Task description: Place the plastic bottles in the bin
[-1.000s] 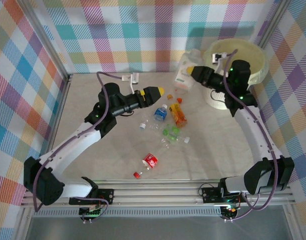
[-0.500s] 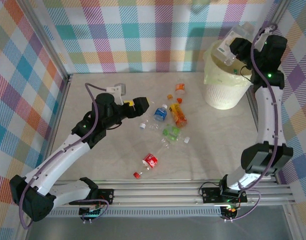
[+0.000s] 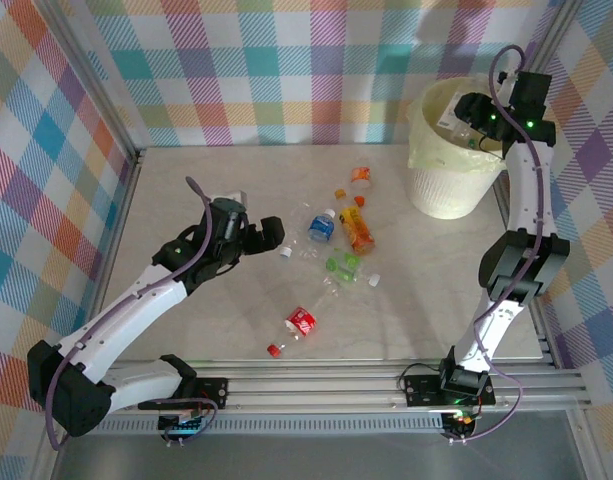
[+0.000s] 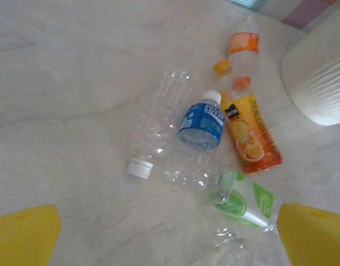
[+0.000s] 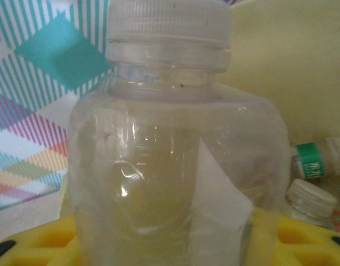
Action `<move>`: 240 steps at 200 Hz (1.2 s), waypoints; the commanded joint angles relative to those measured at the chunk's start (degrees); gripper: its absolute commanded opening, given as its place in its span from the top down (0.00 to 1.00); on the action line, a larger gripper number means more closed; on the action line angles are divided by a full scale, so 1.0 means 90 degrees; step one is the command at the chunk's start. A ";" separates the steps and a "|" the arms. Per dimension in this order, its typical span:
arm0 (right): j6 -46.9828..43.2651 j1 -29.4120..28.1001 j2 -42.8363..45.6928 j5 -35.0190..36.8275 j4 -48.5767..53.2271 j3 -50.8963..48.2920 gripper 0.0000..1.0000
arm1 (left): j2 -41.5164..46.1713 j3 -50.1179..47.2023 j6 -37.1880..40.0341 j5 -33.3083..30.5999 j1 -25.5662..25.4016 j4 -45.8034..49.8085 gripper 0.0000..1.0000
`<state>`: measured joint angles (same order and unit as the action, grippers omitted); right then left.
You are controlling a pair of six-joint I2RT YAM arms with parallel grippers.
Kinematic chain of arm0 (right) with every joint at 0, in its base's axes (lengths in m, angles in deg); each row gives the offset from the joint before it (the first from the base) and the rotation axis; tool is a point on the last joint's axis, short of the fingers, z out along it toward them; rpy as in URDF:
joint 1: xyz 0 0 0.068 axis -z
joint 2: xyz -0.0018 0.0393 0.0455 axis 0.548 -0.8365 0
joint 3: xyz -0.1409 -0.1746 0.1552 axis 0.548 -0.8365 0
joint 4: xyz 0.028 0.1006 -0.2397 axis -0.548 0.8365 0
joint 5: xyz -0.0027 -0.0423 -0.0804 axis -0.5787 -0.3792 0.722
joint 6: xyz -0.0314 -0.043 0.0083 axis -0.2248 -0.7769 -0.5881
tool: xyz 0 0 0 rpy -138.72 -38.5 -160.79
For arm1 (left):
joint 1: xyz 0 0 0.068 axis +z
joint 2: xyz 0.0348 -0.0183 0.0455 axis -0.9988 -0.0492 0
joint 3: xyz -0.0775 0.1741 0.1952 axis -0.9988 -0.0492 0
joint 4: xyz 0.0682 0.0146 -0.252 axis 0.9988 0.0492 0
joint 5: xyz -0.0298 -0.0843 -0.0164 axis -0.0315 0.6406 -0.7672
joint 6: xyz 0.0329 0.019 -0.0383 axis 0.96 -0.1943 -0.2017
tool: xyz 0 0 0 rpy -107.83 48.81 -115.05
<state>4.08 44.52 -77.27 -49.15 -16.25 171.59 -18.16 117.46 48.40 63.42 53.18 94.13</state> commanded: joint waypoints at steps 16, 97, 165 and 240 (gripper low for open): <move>-0.0246 0.0024 -0.0442 -0.1106 0.0110 0.0719 0.24 | -0.0114 -0.0150 0.0262 0.0037 -0.0002 0.0310 0.00; -0.0169 0.0025 0.0011 -0.0952 0.0084 0.0609 0.06 | -0.0338 -0.0426 0.0633 0.0716 -0.0059 0.0136 0.00; -0.0046 0.0013 0.1328 -0.1097 -0.0785 -0.0920 0.00 | -0.0649 -0.0931 0.0992 0.0369 -0.1183 0.0496 0.00; 0.0104 0.0014 0.2250 -0.1144 -0.1317 -0.2010 0.00 | -0.2103 -0.0993 0.1267 -0.0476 -0.3120 -0.0067 0.02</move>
<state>4.83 44.52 -58.82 -59.31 -25.70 154.63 -32.30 107.41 57.36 62.85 29.10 95.62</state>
